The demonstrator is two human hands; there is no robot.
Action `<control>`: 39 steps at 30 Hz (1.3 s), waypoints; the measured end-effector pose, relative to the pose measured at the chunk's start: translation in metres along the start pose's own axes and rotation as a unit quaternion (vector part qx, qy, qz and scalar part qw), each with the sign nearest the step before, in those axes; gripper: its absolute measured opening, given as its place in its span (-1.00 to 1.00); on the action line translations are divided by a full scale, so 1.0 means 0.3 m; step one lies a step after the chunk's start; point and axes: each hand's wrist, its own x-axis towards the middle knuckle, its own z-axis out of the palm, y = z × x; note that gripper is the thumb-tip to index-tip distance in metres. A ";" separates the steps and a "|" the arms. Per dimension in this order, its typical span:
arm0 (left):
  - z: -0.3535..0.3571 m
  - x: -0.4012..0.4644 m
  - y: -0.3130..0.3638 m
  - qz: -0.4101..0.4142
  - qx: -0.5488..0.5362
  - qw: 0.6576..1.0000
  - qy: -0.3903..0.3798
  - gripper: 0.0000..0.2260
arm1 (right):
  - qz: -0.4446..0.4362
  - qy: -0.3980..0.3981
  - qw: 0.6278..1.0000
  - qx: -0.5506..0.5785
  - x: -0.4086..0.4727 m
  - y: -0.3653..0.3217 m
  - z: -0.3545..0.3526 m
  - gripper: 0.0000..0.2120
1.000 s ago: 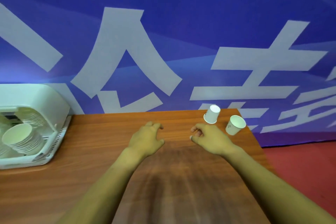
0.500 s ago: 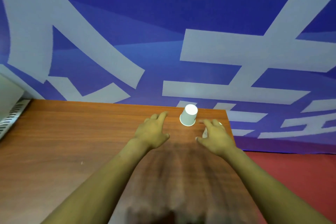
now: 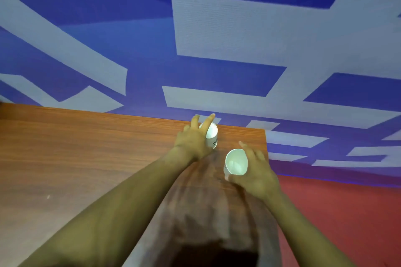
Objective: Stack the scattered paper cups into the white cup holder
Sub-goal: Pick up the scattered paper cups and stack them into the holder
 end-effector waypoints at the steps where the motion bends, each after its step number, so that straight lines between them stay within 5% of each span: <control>1: 0.017 0.017 0.007 0.002 0.005 1.000 0.002 -0.23 | 0.000 -0.003 1.000 0.018 0.006 0.008 0.006 0.01; 8: 0.068 0.032 0.007 0.010 0.146 0.989 -0.011 -0.42 | 0.002 -0.003 0.999 0.034 0.025 0.022 0.025 -0.09; 17: -0.067 -0.214 -0.130 -0.011 0.044 0.997 0.061 -0.42 | -0.008 0.012 0.999 0.046 -0.097 -0.109 -0.034 -0.18; 26: -0.188 -0.565 -0.400 -0.061 -0.107 0.991 0.045 -0.33 | -0.034 0.021 0.998 0.057 -0.325 -0.375 0.028 -0.21; 32: -0.340 -0.708 -0.642 -0.022 -0.122 0.991 0.045 -0.53 | -0.034 0.070 0.996 0.040 -0.454 -0.653 0.091 -0.21; 39: -0.510 -0.864 -0.910 0.103 -0.228 0.967 0.047 -0.38 | -0.056 0.096 0.993 0.040 -0.571 -1.041 0.328 -0.20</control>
